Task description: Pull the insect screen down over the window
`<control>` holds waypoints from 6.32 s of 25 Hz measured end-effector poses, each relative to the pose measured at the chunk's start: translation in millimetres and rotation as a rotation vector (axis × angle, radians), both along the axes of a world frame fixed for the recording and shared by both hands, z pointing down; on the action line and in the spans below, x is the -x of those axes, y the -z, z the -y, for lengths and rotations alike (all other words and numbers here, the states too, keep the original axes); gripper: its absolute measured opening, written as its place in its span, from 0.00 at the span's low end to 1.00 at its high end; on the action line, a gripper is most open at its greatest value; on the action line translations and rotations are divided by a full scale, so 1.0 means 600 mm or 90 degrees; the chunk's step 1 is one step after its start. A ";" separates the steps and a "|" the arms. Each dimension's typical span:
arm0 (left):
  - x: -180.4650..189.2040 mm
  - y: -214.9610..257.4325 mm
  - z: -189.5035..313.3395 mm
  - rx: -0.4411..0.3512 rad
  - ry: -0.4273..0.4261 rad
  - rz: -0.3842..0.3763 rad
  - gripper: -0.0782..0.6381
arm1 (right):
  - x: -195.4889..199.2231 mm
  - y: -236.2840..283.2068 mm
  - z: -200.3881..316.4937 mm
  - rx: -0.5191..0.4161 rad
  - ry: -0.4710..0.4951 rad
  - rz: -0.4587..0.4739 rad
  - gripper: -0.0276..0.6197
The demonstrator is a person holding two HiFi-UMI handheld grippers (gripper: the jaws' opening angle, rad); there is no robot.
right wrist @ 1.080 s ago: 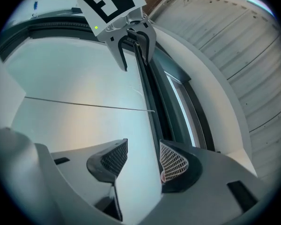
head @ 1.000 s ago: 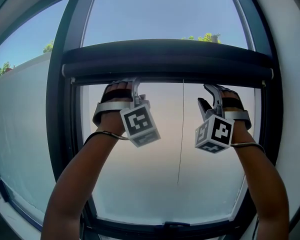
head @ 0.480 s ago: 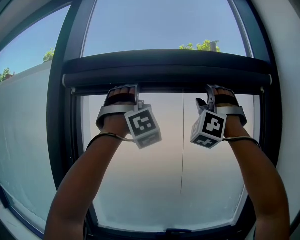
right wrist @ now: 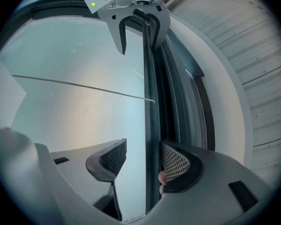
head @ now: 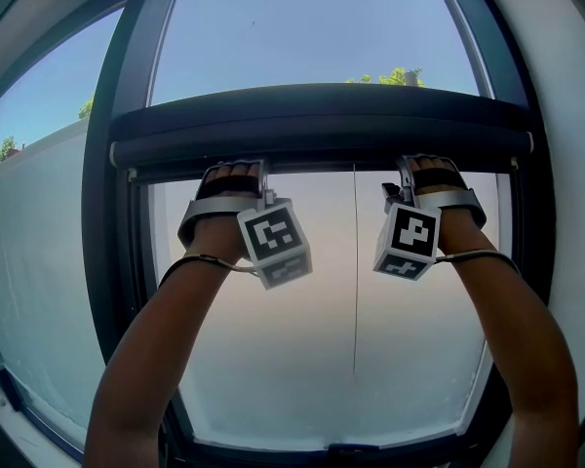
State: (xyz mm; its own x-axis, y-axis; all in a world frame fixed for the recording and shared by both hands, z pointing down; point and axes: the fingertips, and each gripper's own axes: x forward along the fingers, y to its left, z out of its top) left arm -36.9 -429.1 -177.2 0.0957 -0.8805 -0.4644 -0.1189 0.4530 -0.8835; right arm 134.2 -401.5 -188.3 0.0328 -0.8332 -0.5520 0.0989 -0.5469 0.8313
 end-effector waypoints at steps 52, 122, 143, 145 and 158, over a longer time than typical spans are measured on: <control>-0.010 -0.237 -0.019 0.173 -0.076 0.051 0.51 | -0.010 -0.246 -0.009 0.195 -0.021 0.021 0.44; -0.020 -0.742 -0.056 0.497 -0.172 0.072 0.51 | -0.017 -0.751 -0.037 0.525 0.001 0.043 0.44; -0.012 -0.868 -0.061 0.570 -0.129 0.102 0.51 | -0.015 -0.875 -0.045 0.571 -0.014 0.033 0.44; -0.012 -0.871 -0.061 0.574 -0.133 0.095 0.51 | -0.013 -0.880 -0.045 0.574 -0.013 0.033 0.44; -0.019 -0.960 -0.070 0.685 -0.193 0.032 0.51 | -0.018 -0.979 -0.050 0.635 -0.027 0.003 0.44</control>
